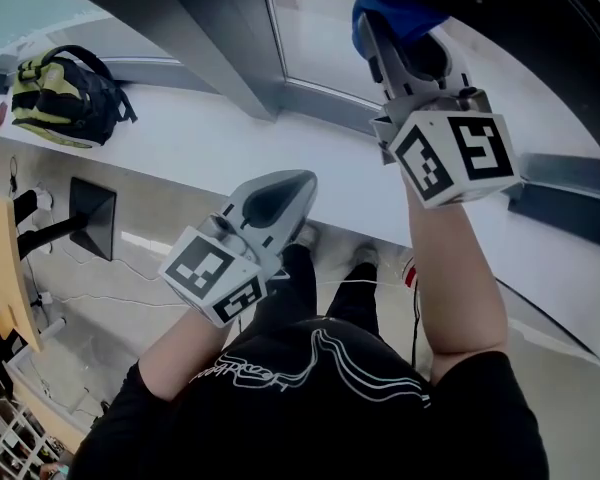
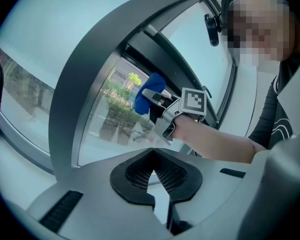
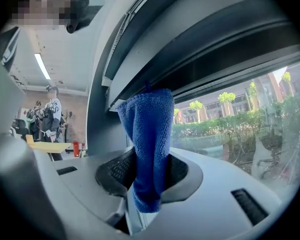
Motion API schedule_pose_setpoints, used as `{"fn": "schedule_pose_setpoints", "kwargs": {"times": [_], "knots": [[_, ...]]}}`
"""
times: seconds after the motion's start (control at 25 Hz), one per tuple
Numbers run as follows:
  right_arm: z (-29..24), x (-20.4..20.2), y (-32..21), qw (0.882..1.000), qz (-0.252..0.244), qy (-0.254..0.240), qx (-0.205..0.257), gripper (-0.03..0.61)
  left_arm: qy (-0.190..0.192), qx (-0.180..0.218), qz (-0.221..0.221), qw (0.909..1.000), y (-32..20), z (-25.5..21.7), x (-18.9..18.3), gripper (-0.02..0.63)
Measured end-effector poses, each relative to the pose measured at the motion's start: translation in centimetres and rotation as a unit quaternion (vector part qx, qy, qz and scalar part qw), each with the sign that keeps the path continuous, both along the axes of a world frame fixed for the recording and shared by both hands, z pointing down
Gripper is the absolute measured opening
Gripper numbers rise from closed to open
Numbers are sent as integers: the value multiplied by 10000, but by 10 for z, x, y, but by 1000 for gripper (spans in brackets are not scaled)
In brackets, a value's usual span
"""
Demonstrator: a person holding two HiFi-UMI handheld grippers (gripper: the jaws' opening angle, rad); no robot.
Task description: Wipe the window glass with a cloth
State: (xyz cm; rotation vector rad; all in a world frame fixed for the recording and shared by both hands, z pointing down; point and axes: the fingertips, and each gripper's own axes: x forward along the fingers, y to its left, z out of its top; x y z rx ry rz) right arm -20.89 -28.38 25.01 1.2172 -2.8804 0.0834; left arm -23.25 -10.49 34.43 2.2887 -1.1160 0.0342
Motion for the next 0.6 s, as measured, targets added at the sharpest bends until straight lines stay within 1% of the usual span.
{"fn": "schedule_pose_setpoints", "kwargs": {"times": [0.32, 0.6], "knots": [[2, 73, 8, 9995, 282, 171, 33, 93, 52, -35, 217, 9997, 7, 5, 55, 5], [10, 149, 10, 9979, 626, 144, -1, 93, 83, -94, 432, 9990, 13, 16, 112, 5]]}}
